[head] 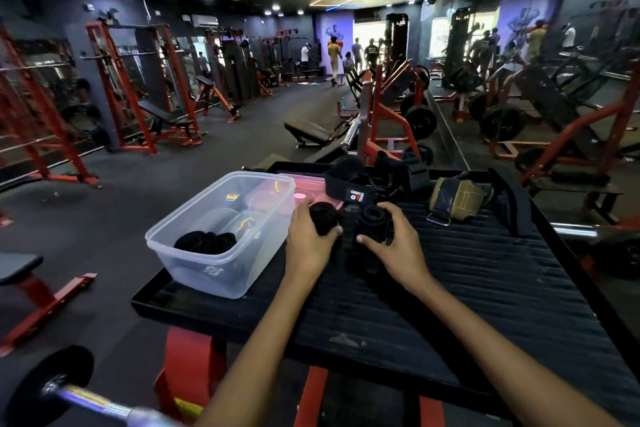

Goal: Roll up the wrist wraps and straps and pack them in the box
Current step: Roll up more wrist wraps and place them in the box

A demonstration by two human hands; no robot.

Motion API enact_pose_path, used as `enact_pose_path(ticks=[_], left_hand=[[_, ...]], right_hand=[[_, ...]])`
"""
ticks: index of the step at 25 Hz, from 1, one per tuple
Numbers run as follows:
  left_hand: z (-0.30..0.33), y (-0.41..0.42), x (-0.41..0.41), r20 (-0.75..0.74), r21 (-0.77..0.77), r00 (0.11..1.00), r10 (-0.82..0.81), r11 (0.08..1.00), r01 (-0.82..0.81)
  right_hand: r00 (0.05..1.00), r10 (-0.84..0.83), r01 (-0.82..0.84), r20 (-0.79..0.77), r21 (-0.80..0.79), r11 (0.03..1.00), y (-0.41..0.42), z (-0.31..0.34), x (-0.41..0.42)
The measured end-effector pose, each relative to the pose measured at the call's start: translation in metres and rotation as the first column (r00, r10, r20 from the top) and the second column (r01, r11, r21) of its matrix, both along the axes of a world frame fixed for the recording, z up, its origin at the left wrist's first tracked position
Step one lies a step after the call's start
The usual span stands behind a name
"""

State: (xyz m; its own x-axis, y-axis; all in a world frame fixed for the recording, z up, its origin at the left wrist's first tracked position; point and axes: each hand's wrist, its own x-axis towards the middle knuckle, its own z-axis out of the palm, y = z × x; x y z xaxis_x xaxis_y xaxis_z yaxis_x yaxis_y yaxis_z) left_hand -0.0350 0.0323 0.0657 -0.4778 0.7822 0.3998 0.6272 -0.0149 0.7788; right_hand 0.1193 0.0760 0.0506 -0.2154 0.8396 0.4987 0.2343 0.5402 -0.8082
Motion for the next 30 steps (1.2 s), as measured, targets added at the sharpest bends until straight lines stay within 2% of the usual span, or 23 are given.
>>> enact_pose_path(ticks=[4,7,9,12,16,18,21,25,28,30], left_hand=[[0.06,-0.015,-0.036,-0.077,0.116,0.997,0.018,0.993,-0.009],[0.101,-0.038,-0.075,-0.124,0.128,0.989,0.078,0.99,-0.062],[0.119,-0.053,-0.109,-0.089,0.076,0.993,0.08,0.994,-0.073],[0.127,-0.062,-0.162,-0.035,-0.098,0.998,0.052,0.994,-0.055],[0.106,-0.054,-0.202,-0.094,-0.313,0.995,-0.022,0.95,-0.009],[0.09,-0.047,-0.214,-0.171,-0.404,0.983,-0.063,0.914,-0.012],[0.072,-0.039,-0.225,-0.243,-0.542,0.96,-0.142,0.84,-0.013],[0.067,-0.036,-0.232,-0.357,-0.72,0.884,-0.301,0.692,-0.055],[0.066,-0.034,-0.236,-0.331,-0.762,0.88,-0.34,0.647,-0.037],[0.064,-0.032,-0.234,-0.356,-0.76,0.87,-0.34,0.647,-0.059]], right_hand=[[0.996,0.077,-0.074,-0.038,0.079,0.994,-0.012,0.041,-0.055],[0.976,0.191,-0.185,-0.108,0.06,0.981,-0.02,0.068,-0.103],[0.964,0.249,-0.242,-0.094,0.082,0.967,-0.022,0.081,-0.138],[0.965,0.261,-0.261,0.017,0.029,0.965,-0.026,0.093,-0.182],[0.92,0.206,-0.188,0.333,-0.085,0.978,-0.018,0.088,-0.216],[0.832,0.196,-0.174,0.519,-0.091,0.98,-0.013,0.081,-0.23],[0.645,0.151,-0.168,0.749,-0.055,0.984,-0.011,0.072,-0.246],[0.459,0.122,-0.164,0.88,-0.051,0.985,-0.008,0.064,-0.253],[0.257,0.12,-0.152,0.959,-0.083,0.985,-0.01,0.072,-0.252],[0.173,0.111,-0.158,0.979,-0.084,0.984,-0.011,0.078,-0.253]])
